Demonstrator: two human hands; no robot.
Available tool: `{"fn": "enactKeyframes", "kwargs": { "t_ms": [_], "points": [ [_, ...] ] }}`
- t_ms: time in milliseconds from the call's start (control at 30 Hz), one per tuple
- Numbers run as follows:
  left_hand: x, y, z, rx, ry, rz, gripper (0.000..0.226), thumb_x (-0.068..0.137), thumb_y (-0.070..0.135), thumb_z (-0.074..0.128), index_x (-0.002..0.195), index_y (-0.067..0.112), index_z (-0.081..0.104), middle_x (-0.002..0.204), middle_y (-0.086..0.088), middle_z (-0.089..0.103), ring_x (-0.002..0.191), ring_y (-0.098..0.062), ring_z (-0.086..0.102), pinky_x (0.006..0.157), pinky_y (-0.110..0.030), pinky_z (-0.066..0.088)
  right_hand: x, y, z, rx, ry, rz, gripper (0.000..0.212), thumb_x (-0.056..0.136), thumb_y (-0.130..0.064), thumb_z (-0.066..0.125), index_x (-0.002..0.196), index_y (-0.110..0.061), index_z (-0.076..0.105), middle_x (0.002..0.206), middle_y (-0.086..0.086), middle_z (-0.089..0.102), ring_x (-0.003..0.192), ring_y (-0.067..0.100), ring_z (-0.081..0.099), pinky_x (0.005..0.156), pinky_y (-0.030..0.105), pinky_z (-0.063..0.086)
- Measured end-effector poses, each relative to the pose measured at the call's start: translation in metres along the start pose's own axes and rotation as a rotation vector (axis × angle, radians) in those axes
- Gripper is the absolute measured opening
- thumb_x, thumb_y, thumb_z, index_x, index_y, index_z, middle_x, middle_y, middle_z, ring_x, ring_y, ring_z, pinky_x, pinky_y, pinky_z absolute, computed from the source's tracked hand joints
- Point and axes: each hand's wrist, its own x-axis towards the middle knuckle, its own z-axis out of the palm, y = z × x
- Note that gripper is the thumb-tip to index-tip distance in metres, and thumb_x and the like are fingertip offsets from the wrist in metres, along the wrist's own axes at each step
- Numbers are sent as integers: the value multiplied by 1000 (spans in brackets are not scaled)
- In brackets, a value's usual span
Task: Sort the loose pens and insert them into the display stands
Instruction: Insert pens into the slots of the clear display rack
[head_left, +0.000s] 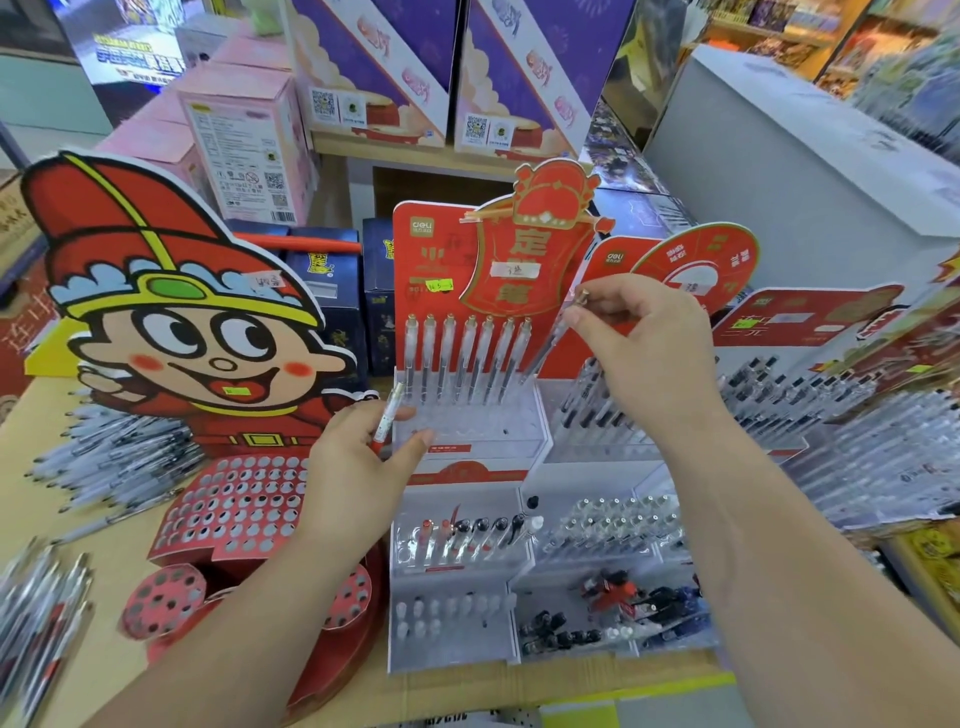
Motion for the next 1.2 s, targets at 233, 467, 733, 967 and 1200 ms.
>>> {"fn": "enactKeyframes", "kwargs": {
  "t_ms": [233, 467, 733, 967, 1200],
  "points": [
    [0, -1, 1, -7, 0, 7, 25, 88, 26, 77, 110, 29, 67, 105, 10, 58, 92, -9, 57, 67, -2, 40, -2, 3, 1, -44, -50, 31, 17, 86, -23, 78, 103, -20, 76, 83, -24, 65, 81, -4, 63, 73, 4, 45],
    [-1, 0, 1, 2, 6, 10, 25, 89, 26, 76, 112, 28, 67, 107, 10, 59, 93, -8, 57, 69, -6, 40, 3, -5, 7, -206, -253, 99, 21, 86, -30, 78, 106, -23, 77, 80, -17, 63, 86, 9, 66, 84, 34, 56],
    [0, 0, 2, 32, 6, 13, 24, 88, 26, 77, 111, 28, 67, 114, 7, 57, 95, -3, 55, 69, 5, 38, 8, -12, 13, -331, -267, 95, 23, 89, -29, 74, 109, -20, 76, 99, -5, 76, 84, 8, 65, 78, 26, 51],
    [0, 1, 0, 19, -37, -8, 23, 90, 27, 75, 111, 30, 65, 110, 8, 55, 92, -2, 57, 67, 4, 38, 7, -18, 16, -438, -277, 63, 20, 90, -31, 72, 102, -15, 77, 93, 0, 76, 87, 21, 70, 79, 39, 58],
    [-21, 8, -18, -195, -63, 48, 32, 108, 40, 35, 111, 35, 66, 87, 20, 56, 86, 1, 53, 78, -24, 39, -27, -38, 1, -235, -34, -136, 18, 88, -39, 71, 95, -24, 76, 81, -15, 71, 80, 6, 66, 77, 31, 56]
  ]
}}
